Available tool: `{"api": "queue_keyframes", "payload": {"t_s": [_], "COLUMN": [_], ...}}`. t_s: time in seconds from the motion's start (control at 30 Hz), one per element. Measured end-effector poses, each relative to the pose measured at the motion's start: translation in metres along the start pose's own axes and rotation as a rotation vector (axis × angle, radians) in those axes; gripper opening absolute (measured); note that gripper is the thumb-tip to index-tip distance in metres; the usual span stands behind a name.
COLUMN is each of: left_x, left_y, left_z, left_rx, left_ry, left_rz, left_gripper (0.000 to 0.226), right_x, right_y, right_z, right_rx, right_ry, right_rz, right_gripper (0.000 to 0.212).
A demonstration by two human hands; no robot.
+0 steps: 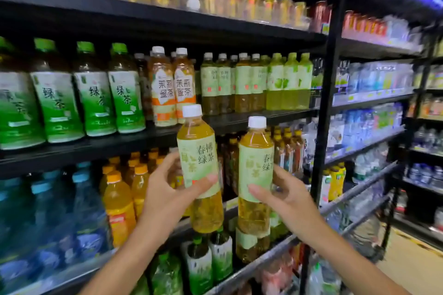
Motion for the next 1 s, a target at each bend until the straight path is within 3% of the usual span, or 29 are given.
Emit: {"api": "queue_keyframes", "payload": {"t_s": [0.17,0.67,1.0], "left_x": [-0.02,-0.066,-0.075], "left_y": [0.027,0.066,0.044], "left_z": [0.065,0.2,0.247], "left_rx": [-0.091,-0.335,-0.281], "left_ry": [-0.019,0.134,0.24], "left_rz": [0.03,0.285,0.335], "left_gripper": [0.058,0.052,0.057], "right_x": [0.05,0.144,0.142], "right_y": [-0.018,-0.015,0.008], "right_z": [0.062,0.24,0.329], "right_rx": [0.138,0.464,0.44], "right_ry": [0.04,0.018,-0.122], "right_rz": [-0.055,-0.021,-0.045], "right_gripper": [0.053,0.063,0.053]}}
Point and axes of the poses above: each hand's wrist, its own z-axis towards the middle knuckle, its own x-axis out of the back of the hand, y = z × x, the point moved 6 cm from there along z, towards the middle knuckle, and after that the axes turned 9 degrees about -y, right-handed, at the moved point
